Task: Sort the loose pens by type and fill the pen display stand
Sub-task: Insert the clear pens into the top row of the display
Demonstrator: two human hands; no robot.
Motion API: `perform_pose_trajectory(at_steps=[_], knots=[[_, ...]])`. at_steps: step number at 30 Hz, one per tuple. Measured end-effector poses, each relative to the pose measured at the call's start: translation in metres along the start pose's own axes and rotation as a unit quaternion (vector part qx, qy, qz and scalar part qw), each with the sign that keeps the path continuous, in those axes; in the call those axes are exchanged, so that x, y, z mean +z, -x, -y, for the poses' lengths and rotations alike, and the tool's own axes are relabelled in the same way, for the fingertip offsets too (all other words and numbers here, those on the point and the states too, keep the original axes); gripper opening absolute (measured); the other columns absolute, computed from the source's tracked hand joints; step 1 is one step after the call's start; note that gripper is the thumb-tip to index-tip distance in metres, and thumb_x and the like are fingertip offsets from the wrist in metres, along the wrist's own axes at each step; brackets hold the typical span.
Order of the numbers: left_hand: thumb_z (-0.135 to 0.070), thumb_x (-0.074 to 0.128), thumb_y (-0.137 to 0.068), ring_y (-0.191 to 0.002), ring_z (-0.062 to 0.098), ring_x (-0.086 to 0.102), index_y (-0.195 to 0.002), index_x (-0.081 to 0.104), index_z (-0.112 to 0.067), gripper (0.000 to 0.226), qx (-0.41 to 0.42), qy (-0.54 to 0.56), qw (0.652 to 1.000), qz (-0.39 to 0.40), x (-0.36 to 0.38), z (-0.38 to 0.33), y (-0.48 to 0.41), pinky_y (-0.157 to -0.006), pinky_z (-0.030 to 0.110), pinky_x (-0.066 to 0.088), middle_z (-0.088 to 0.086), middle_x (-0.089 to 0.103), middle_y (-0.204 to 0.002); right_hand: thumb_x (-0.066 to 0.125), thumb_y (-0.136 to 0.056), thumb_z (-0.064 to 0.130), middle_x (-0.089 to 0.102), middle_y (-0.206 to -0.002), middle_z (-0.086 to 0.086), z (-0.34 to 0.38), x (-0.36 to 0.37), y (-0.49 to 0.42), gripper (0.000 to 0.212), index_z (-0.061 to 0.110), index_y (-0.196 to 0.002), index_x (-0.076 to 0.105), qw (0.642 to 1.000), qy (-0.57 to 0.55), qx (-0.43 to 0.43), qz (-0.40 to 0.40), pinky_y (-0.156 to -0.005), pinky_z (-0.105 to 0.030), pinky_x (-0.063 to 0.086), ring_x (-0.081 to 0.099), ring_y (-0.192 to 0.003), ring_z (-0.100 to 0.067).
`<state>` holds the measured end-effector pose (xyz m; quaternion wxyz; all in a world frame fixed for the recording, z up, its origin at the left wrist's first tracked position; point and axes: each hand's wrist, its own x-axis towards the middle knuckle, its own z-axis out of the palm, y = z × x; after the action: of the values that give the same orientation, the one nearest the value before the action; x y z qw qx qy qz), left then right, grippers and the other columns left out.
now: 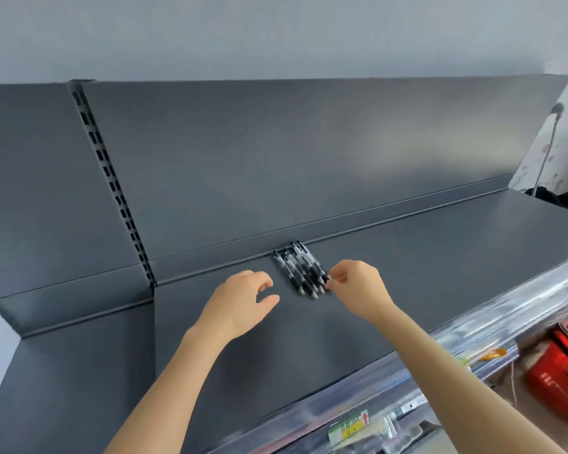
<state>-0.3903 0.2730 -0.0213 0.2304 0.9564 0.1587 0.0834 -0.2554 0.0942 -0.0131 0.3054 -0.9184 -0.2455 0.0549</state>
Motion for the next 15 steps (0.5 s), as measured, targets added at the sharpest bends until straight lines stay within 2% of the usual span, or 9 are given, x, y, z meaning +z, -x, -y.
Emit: perform_pose_trajectory(at_steps=[3,6,12,15], knots=[[-0.042,0.051,-0.094,-0.095,0.009,0.056,-0.110,0.060,-0.024,0.025,-0.010,-0.004,1.000,0.004,0.012,-0.002,-0.017,-0.085,0.030,0.049,-0.011,0.058,-0.105,0.059,-0.088,0.016,0.066,-0.100,-0.005,-0.008,0.002,-0.024,0.016,0.008,-0.100,0.065,1.000,0.006,0.006,0.022,-0.077,-0.029,0.048,0.060,-0.093,-0.023],[-0.041,0.048,-0.096,-0.093,0.010,0.057,-0.108,0.061,-0.023,0.026,-0.023,0.000,1.000,0.013,0.026,-0.006,-0.029,-0.085,0.031,0.049,-0.010,0.058,-0.100,0.060,-0.089,0.021,0.064,-0.110,-0.005,-0.016,0.006,-0.046,0.028,0.007,-0.113,0.061,0.999,0.015,0.009,0.051,-0.080,-0.026,0.044,0.058,-0.103,-0.023],[-0.040,0.047,-0.097,-0.100,0.011,0.057,-0.126,0.053,-0.021,0.035,-0.096,0.021,0.995,-0.017,0.043,-0.016,-0.050,-0.089,0.030,0.048,-0.007,0.058,-0.113,0.062,-0.089,0.025,0.061,-0.117,-0.007,-0.030,0.012,-0.091,0.038,0.006,-0.122,0.057,0.994,-0.010,-0.002,0.108,-0.078,-0.023,0.038,0.055,-0.103,-0.021],[-0.037,0.046,-0.098,-0.103,0.014,0.058,-0.133,0.047,-0.019,0.040,-0.133,0.004,0.991,-0.031,0.049,-0.030,-0.062,-0.087,0.030,0.049,-0.003,0.057,-0.122,0.062,-0.088,0.023,0.063,-0.116,-0.013,-0.033,0.016,-0.106,0.037,0.001,-0.117,0.058,0.991,-0.054,0.014,0.121,-0.081,-0.031,0.048,0.059,-0.106,-0.028]])
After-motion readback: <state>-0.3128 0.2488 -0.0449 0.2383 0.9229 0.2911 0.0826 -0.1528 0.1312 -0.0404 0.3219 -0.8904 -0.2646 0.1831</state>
